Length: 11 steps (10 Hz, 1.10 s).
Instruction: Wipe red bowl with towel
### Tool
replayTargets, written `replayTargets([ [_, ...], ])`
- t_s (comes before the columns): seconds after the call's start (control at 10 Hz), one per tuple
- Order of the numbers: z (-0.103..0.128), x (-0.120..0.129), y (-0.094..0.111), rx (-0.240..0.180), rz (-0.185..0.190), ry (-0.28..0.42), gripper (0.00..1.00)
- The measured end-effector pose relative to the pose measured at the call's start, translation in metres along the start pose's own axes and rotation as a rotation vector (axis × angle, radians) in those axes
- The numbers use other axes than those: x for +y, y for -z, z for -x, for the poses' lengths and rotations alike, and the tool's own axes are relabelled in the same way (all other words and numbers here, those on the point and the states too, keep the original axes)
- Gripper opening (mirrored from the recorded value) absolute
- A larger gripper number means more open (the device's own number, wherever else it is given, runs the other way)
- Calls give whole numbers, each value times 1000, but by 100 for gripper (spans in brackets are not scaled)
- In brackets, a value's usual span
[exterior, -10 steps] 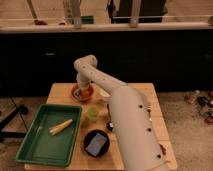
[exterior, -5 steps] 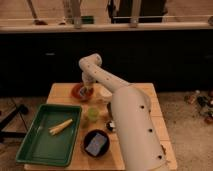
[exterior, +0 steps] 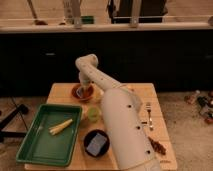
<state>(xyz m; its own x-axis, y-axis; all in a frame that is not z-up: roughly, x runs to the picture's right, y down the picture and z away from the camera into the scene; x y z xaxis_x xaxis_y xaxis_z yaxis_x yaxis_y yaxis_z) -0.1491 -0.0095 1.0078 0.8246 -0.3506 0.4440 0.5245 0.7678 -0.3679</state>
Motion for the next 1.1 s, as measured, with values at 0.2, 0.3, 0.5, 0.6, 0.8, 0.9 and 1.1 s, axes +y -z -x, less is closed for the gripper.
replayTargets([
  [0.2, 12, 1, -1, -27, 5, 29, 0],
  [0.3, 17, 5, 1, -40, 9, 44, 0],
  [0.5, 24, 18, 5, -57, 27, 71, 0],
  [0.6, 24, 24, 5, -56, 38, 77, 0],
  [0.8, 8, 36, 7, -35, 60, 62, 0],
  [0.9, 1, 37, 7, -22, 64, 52, 0],
  [1.1, -8, 34, 5, 0, 68, 39, 0],
])
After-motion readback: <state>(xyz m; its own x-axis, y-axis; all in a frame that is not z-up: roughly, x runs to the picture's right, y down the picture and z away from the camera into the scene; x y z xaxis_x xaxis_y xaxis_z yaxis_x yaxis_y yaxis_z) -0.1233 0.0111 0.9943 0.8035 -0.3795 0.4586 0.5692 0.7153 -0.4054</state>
